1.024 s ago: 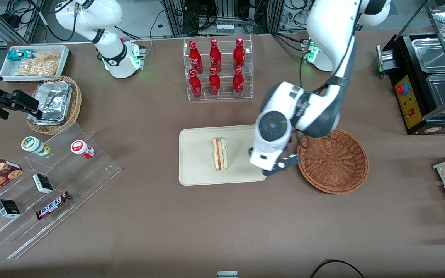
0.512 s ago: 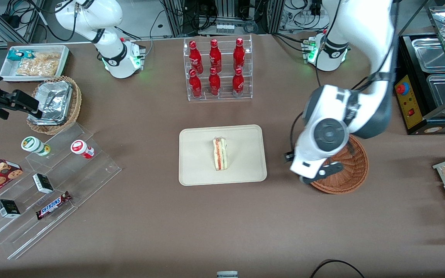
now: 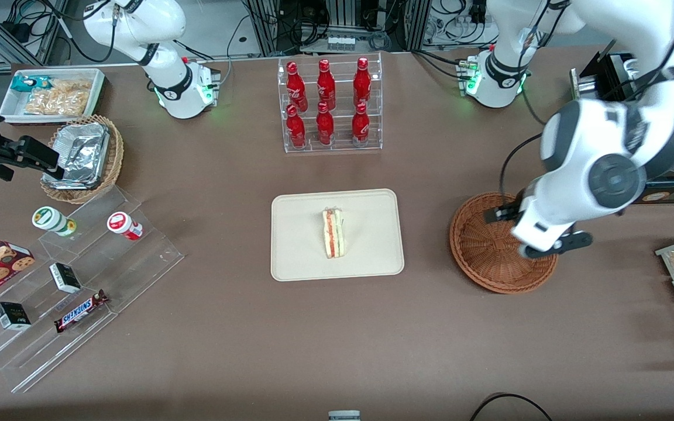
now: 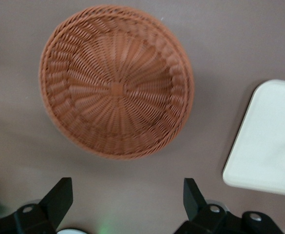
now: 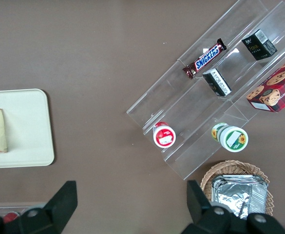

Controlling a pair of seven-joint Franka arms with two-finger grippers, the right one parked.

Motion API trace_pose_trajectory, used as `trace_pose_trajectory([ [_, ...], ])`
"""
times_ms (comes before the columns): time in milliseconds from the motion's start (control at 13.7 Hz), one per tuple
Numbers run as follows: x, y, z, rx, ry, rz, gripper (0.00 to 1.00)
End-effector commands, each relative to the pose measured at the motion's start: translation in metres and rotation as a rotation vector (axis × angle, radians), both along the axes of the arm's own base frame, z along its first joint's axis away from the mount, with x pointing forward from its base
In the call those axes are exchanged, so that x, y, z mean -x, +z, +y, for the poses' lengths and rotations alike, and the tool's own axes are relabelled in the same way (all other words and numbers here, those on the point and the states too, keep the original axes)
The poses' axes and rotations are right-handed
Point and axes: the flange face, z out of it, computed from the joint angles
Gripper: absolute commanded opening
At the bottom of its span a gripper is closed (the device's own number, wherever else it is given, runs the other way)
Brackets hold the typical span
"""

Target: Place sandwich from basket to tray

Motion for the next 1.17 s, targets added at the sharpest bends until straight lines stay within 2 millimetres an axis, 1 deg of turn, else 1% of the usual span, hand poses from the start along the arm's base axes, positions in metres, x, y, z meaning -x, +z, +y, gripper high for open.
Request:
trace_pose_trajectory([
  [0,0.021,0.029,0.02,0.032,-0.035,0.008,1.0],
  [73,0.025,0.039,0.026,0.041,-0.047,0.009,1.0],
  [220,0.035,0.058,0.044,0.045,-0.083,0.018,1.0],
  [512,0.051,0.091,0.076,0.06,-0.141,0.011,1.0],
  [659,0.057,0.104,0.087,0.043,-0.168,0.001,1.0],
  [878,0.061,0.114,0.098,0.043,-0.203,-0.009,1.0],
  [951,0.061,0.123,0.102,0.044,-0.213,-0.01,1.0],
  [1024,0.062,0.132,0.117,0.037,-0.2,-0.015,1.0],
  [1098,0.062,0.139,0.122,0.036,-0.206,-0.028,1.0],
])
